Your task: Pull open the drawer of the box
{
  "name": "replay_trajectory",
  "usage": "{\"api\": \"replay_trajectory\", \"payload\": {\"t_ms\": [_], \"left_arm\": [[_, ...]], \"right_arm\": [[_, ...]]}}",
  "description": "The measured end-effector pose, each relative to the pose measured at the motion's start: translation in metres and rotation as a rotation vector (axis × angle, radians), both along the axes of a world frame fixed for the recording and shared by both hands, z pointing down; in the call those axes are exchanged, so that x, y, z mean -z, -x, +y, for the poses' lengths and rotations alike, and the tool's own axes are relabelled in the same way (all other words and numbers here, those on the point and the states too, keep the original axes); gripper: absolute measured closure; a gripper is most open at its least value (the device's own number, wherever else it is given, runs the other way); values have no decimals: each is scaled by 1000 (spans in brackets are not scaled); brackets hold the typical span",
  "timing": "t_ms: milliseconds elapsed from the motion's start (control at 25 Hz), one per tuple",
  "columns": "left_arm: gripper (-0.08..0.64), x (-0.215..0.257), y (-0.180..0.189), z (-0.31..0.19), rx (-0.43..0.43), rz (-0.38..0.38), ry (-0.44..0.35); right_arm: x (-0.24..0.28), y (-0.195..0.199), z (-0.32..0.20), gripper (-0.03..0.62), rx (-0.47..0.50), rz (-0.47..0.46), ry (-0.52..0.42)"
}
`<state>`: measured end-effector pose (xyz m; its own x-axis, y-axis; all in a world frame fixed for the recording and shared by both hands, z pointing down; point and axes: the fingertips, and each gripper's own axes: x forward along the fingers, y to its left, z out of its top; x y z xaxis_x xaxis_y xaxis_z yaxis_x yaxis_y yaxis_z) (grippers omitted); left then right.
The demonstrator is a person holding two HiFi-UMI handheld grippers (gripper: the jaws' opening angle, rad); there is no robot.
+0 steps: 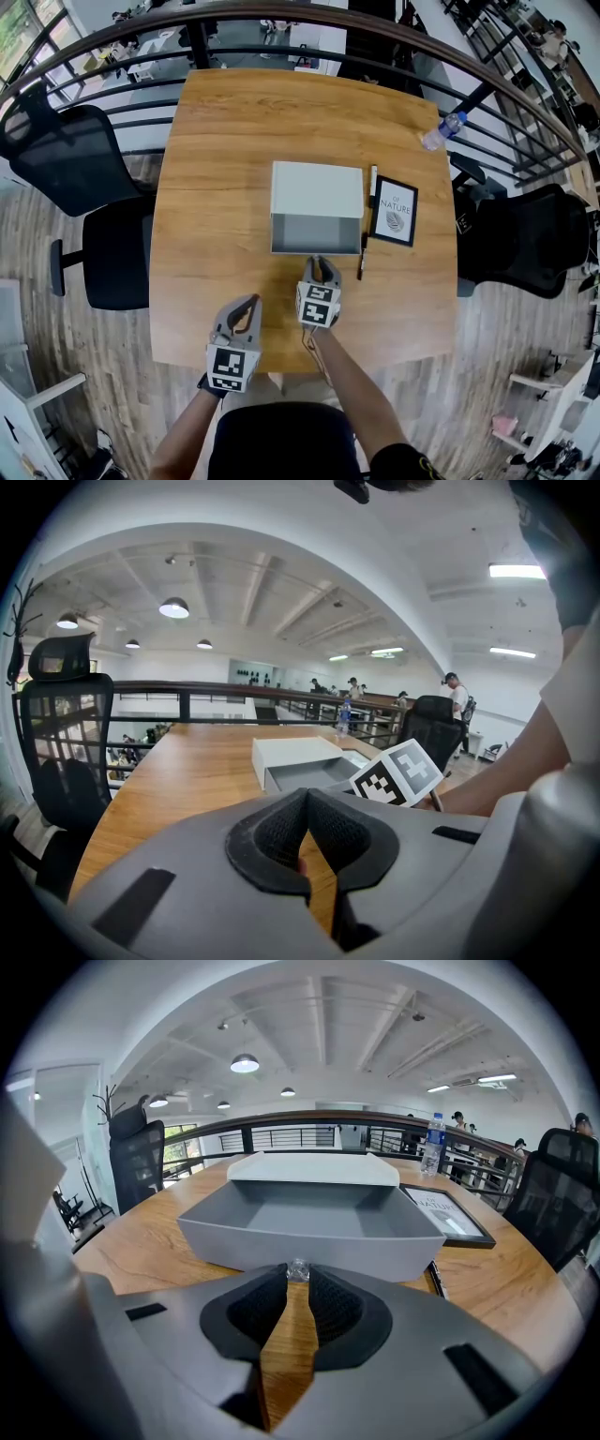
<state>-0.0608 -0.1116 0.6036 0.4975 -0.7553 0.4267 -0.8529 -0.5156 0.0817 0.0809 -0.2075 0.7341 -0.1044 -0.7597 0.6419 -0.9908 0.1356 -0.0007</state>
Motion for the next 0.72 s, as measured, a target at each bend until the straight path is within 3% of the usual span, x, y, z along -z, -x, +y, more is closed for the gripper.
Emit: {"api": "replay_trajectory", "payload": {"t_ms": [720], "left_arm": [[543, 2, -7, 4, -21, -3, -5]], "right_arm": [[0, -1, 18, 525, 1, -10, 16]]}}
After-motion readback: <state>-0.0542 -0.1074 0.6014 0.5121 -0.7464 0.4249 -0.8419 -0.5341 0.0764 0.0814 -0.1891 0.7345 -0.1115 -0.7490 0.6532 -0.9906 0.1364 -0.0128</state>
